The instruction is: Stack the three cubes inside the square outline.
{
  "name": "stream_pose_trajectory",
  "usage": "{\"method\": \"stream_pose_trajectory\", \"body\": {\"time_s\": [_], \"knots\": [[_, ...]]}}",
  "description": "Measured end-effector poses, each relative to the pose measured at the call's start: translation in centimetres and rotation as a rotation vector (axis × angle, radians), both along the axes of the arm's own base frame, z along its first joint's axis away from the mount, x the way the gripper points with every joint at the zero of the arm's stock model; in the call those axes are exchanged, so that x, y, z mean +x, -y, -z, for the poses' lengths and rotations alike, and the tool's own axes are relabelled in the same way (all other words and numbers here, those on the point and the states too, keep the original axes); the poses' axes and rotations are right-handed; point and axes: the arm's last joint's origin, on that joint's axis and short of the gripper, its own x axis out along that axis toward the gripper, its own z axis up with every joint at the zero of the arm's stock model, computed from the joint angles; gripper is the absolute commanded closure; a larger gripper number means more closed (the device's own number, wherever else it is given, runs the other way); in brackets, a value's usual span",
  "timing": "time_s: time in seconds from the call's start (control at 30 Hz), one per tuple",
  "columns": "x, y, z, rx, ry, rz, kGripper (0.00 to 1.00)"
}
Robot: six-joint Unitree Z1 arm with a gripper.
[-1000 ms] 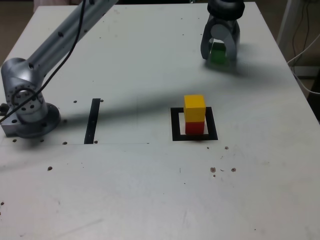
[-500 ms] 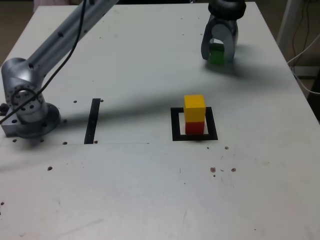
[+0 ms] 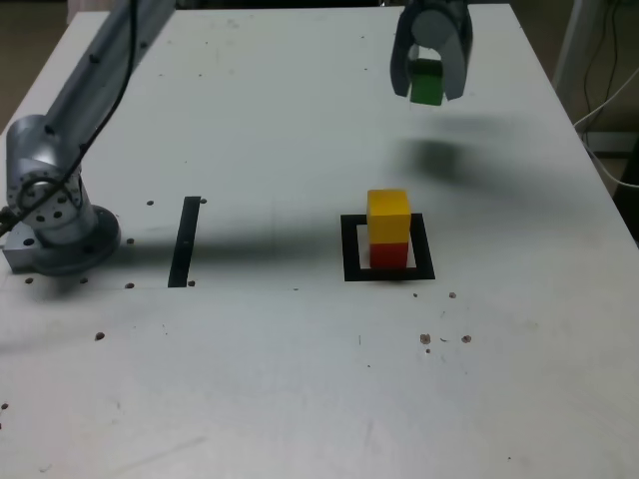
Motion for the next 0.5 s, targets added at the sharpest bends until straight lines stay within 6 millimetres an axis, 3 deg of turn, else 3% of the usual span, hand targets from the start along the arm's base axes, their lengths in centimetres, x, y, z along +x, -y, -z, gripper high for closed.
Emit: {"method": "stream_pose_trajectory", "body": {"time_s": [0.27, 0.5], "knots": [[-3.3, 4.9, -3.4, -0.014, 0.021, -0.025, 0.74], [-5.3, 8.8, -4.1, -0.072, 0.022, -0.071, 0.74]]}}
